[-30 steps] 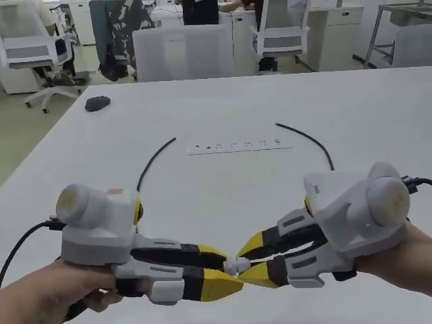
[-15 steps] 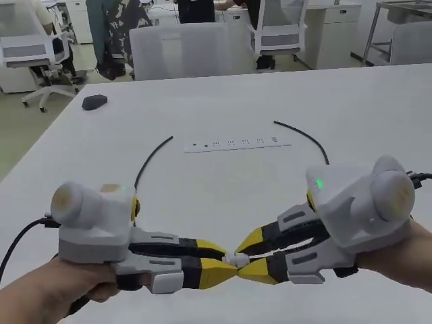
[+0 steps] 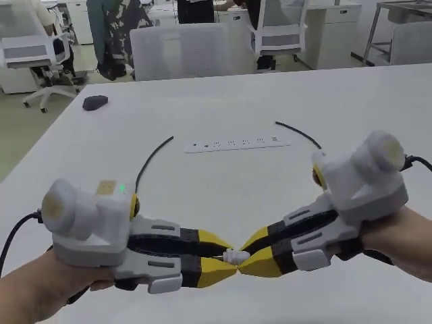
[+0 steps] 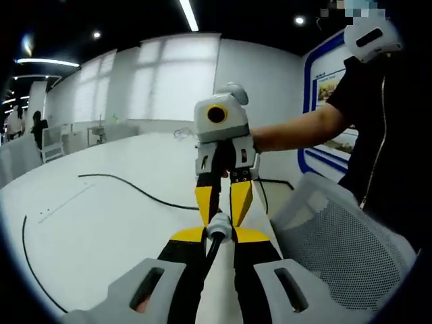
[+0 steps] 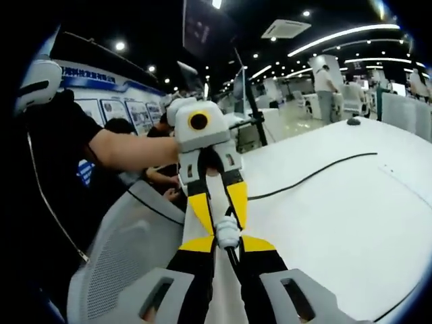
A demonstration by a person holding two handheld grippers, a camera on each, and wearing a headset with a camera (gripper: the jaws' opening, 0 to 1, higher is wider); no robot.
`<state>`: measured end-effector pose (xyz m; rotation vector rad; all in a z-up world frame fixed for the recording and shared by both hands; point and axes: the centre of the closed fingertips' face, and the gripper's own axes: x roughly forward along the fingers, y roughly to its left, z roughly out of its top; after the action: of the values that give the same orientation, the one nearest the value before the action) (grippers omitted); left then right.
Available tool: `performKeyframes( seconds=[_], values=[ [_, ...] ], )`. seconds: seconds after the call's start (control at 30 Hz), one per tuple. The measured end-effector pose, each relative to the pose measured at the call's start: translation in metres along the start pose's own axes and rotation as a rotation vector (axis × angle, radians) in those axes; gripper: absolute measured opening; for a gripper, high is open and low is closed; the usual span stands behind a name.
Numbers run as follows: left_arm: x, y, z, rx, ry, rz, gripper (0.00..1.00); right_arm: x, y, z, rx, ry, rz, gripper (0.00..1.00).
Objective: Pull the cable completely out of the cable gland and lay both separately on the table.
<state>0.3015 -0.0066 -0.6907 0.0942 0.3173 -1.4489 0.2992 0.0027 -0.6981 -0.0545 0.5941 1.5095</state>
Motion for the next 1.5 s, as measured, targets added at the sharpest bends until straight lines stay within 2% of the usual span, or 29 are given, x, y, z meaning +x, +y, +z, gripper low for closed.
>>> performKeyframes(
  seconds=[0.1, 0.23, 0.27, 0.3, 0.33, 0.37, 0.4, 0.43, 0.47, 0.53, 0.57, 0.7, 0.8, 0.83, 0.87, 0.9, 0.93, 0.97, 1.0, 1.07, 1.1, 1.2, 1.37, 1.5],
  values=[
    [-0.002, 0.001, 0.002, -0.062, -0.009, 0.008, 0.14, -0.001, 0.000, 0.004, -0.072, -0.015, -0.022, 0.07],
    [-0.004, 0.005, 0.004, -0.069, -0.025, 0.012, 0.14, -0.001, 0.003, 0.008, -0.204, 0.008, -0.075, 0.07],
    [-0.004, 0.004, 0.004, -0.120, -0.026, 0.004, 0.14, -0.001, 0.004, 0.007, -0.212, 0.011, -0.077, 0.07],
    [-0.005, 0.005, 0.004, -0.145, -0.026, -0.002, 0.14, -0.001, 0.006, 0.007, -0.233, 0.015, -0.086, 0.07],
    [-0.005, 0.006, 0.003, -0.180, -0.025, 0.000, 0.14, -0.001, 0.005, 0.007, -0.272, 0.019, -0.101, 0.07],
    [-0.004, 0.005, 0.002, -0.253, -0.017, 0.000, 0.14, 0.000, 0.006, 0.007, -0.326, 0.031, -0.117, 0.07],
    [-0.004, 0.005, 0.002, -0.299, -0.014, 0.000, 0.14, -0.001, 0.004, 0.006, -0.370, 0.045, -0.131, 0.07],
    [-0.004, 0.006, 0.001, -0.323, -0.015, 0.001, 0.14, -0.001, 0.005, 0.006, -0.432, 0.061, -0.150, 0.07],
    [-0.003, 0.007, 0.001, -0.358, -0.014, 0.003, 0.14, 0.000, 0.004, 0.006, -0.459, 0.072, -0.162, 0.07],
    [-0.003, 0.007, 0.000, -0.359, -0.014, 0.001, 0.14, 0.000, 0.005, 0.004, -0.491, 0.088, -0.180, 0.07],
    [-0.003, 0.007, 0.000, -0.360, -0.016, 0.008, 0.14, 0.000, 0.004, 0.005, -0.534, 0.097, -0.204, 0.07],
    [-0.002, 0.004, 0.001, -0.360, -0.011, 0.010, 0.14, -0.001, 0.005, 0.005, -0.542, 0.103, -0.201, 0.07],
    [-0.003, 0.005, 0.004, -0.331, -0.024, 0.015, 0.14, -0.002, 0.004, 0.007, -0.567, 0.104, -0.217, 0.08],
    [-0.003, 0.005, 0.005, -0.318, -0.028, 0.018, 0.14, -0.003, 0.004, 0.008, -0.564, 0.104, -0.219, 0.08],
    [-0.003, 0.005, 0.006, -0.287, -0.033, 0.017, 0.14, -0.004, 0.004, 0.009, -0.499, 0.087, -0.205, 0.08],
    [-0.003, 0.003, 0.007, -0.272, -0.033, 0.015, 0.14, -0.005, 0.005, 0.009, -0.479, 0.081, -0.193, 0.09],
    [-0.003, 0.004, 0.008, -0.191, -0.031, 0.024, 0.14, -0.007, 0.008, 0.014, -0.373, 0.035, -0.164, 0.10],
    [-0.004, 0.005, 0.007, -0.131, -0.021, 0.028, 0.14, -0.009, 0.008, 0.018, -0.297, -0.001, -0.152, 0.14],
    [-0.004, 0.004, 0.007, -0.085, -0.016, 0.024, 0.14, -0.011, 0.010, 0.021, -0.180, -0.030, -0.107, 0.19],
    [-0.003, 0.001, 0.012, -0.037, -0.029, 0.024, 0.14, -0.012, 0.008, 0.024, -0.092, -0.068, -0.082, 0.21],
    [-0.002, 0.001, 0.016, -0.024, -0.040, 0.028, 0.14, -0.013, 0.009, 0.022, -0.055, -0.071, -0.052, 0.19],
    [-0.002, 0.000, 0.024, 0.049, -0.044, 0.034, 0.14, -0.012, 0.004, 0.017, -0.043, -0.066, -0.058, 0.19],
    [-0.004, 0.000, 0.022, 0.081, -0.033, 0.022, 0.14, -0.011, 0.007, 0.016, 0.085, -0.097, -0.001, 0.15],
    [-0.005, 0.001, 0.022, 0.093, -0.037, 0.025, 0.14, -0.012, 0.009, 0.018, 0.093, -0.117, 0.007, 0.14]
  ],
)
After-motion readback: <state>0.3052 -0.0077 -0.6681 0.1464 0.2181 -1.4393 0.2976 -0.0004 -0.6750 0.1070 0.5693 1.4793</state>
